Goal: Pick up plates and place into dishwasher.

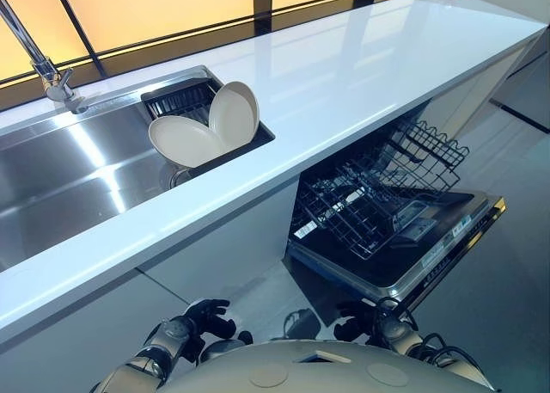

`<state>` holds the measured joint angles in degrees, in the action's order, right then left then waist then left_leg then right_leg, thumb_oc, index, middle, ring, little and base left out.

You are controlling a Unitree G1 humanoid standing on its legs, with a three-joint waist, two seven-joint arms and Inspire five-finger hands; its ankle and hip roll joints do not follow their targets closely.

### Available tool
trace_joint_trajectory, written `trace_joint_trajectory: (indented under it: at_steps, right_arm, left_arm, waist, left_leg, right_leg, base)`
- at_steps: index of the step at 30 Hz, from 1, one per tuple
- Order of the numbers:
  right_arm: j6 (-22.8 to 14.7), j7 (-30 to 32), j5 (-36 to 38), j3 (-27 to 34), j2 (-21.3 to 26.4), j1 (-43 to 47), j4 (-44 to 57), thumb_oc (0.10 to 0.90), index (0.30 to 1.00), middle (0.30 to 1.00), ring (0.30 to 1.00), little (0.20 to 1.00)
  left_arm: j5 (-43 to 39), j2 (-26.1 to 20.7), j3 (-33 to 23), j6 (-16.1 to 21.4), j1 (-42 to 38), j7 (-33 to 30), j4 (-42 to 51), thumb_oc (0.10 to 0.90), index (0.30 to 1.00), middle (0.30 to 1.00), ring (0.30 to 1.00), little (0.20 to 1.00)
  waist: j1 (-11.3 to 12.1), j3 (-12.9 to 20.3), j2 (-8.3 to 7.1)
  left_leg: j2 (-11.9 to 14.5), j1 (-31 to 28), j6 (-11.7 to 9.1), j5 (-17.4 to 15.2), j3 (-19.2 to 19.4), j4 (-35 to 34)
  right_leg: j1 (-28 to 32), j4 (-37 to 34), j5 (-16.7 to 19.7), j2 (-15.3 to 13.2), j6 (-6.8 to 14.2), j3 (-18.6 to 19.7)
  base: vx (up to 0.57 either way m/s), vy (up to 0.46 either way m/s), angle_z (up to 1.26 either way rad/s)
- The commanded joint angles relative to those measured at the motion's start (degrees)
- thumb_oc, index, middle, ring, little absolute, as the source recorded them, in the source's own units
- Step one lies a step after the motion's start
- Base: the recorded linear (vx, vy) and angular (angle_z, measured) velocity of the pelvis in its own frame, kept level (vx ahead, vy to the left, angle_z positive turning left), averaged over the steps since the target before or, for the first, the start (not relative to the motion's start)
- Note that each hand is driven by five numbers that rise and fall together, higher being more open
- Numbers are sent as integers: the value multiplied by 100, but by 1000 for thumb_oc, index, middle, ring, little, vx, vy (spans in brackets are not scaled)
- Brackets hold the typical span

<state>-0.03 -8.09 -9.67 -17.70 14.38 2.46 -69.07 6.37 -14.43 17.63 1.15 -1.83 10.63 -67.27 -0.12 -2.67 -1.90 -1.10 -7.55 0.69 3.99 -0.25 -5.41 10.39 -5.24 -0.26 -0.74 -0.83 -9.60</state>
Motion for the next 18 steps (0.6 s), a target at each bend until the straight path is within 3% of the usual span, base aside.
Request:
trace_joint_trajectory:
  at_steps: [1,18]
  right_arm:
    - [-16,-134,-80,-40,-32,131,-294,800,900,900,900,900]
    - [-32,-155,-64,-32,-3,119,-268,800,900,900,900,900]
  left_arm:
    - [35,92,43,-5,-128,141,-411,800,900,900,900,900]
    - [16,78,46,-1,-122,133,-396,800,900,900,900,900]
  waist:
    - [113,-172,74]
    - [104,-189,74]
  left_leg:
    - [-144,-190,109,-576,347,94]
    - [-138,-187,111,-575,355,95]
  right_leg:
    - [-208,367,-83,-16,349,85]
    - [-221,377,-83,-16,350,91]
  base:
    - [0,0,0]
    - [0,0,0]
